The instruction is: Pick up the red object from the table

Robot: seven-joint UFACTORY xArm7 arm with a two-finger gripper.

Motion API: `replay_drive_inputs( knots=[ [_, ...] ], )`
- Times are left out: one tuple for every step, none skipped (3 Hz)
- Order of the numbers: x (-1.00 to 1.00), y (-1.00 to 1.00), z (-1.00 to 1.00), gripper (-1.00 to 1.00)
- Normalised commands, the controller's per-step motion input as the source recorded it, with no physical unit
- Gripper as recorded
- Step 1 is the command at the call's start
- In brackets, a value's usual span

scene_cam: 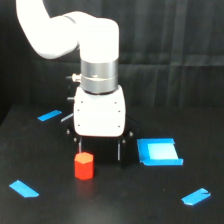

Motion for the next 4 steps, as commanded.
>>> replay_drive_inputs(
  knots=[
    [-0.1, -0.47, 0.06, 0.47],
    [0.0, -0.39, 0.05, 0.25],
    [-0.08, -0.46, -0.1, 0.36],
    [-0.08, -0.48, -0.06, 0.47]
  ],
)
